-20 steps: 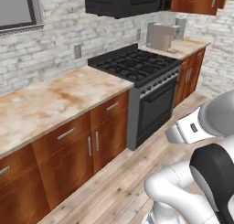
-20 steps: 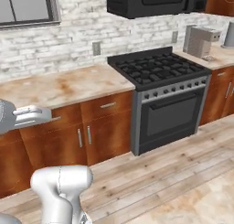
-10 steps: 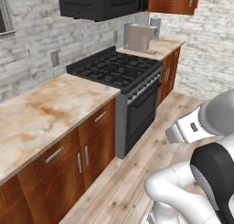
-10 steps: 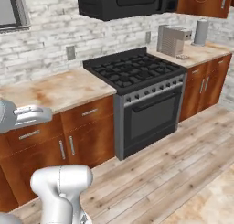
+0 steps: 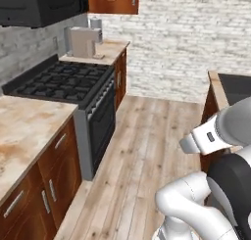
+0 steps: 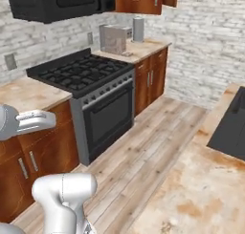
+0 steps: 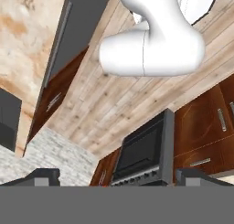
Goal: Close all open cabinet doors.
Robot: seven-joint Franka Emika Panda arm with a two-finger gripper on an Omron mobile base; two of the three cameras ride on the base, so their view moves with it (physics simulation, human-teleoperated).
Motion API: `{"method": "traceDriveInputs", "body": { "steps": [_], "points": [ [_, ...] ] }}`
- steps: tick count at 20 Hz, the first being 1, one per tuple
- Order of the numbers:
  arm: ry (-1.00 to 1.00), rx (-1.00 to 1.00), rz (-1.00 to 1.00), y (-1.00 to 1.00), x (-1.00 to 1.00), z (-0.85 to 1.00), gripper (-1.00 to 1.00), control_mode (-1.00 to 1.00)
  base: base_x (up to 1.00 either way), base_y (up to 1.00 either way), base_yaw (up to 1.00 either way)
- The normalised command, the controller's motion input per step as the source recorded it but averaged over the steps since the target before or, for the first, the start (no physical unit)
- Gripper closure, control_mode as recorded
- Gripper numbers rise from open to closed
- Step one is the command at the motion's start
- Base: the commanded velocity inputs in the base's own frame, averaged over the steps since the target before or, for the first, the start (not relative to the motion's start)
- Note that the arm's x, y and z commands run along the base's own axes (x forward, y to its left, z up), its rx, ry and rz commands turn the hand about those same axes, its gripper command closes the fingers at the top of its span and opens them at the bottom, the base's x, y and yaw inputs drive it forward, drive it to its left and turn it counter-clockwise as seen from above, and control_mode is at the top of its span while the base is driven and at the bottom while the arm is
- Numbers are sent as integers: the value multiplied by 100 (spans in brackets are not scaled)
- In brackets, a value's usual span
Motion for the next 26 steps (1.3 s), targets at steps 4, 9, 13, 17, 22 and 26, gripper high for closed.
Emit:
{"method": "traceDriveInputs", "body": {
  "steps": [4, 9, 13, 17, 22, 26],
  "points": [
    [0, 0, 0, 0, 0, 0, -100, 100, 30, 16, -60],
    [0, 0, 0, 0, 0, 0, -100, 100, 27, 24, -61],
    [0, 0, 0, 0, 0, 0, -100, 100, 27, 31, -59],
    [0, 0, 0, 0, 0, 0, -100, 100, 34, 20, -56],
    [0, 0, 0, 0, 0, 0, -100, 100, 47, 53, -42],
    [0, 0, 0, 0, 0, 0, -100, 100, 56, 81, -30]
  ]
}}
